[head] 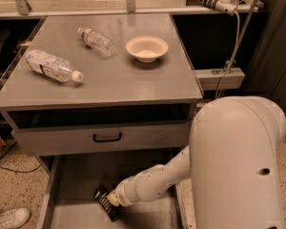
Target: Pick rxbar chocolate from middle drawer and place on counter
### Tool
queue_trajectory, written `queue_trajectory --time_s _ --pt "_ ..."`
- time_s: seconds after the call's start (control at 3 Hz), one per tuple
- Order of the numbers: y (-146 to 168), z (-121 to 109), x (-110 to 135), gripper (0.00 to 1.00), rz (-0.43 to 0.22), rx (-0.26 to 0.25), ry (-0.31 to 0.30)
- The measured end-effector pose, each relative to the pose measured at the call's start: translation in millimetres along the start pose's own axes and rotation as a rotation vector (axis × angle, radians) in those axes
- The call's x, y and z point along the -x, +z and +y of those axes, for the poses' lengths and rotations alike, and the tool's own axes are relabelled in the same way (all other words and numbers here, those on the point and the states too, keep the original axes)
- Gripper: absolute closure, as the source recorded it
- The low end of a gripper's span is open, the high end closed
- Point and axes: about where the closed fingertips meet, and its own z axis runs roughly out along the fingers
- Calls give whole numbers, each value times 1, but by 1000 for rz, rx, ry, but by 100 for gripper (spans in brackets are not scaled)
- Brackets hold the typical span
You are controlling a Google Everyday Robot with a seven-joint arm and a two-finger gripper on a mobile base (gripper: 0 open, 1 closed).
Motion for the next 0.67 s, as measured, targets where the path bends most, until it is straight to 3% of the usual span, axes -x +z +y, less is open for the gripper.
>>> queue_trajectory --time_s 0.67 --pt "-57 8 3 100 13 -41 26"
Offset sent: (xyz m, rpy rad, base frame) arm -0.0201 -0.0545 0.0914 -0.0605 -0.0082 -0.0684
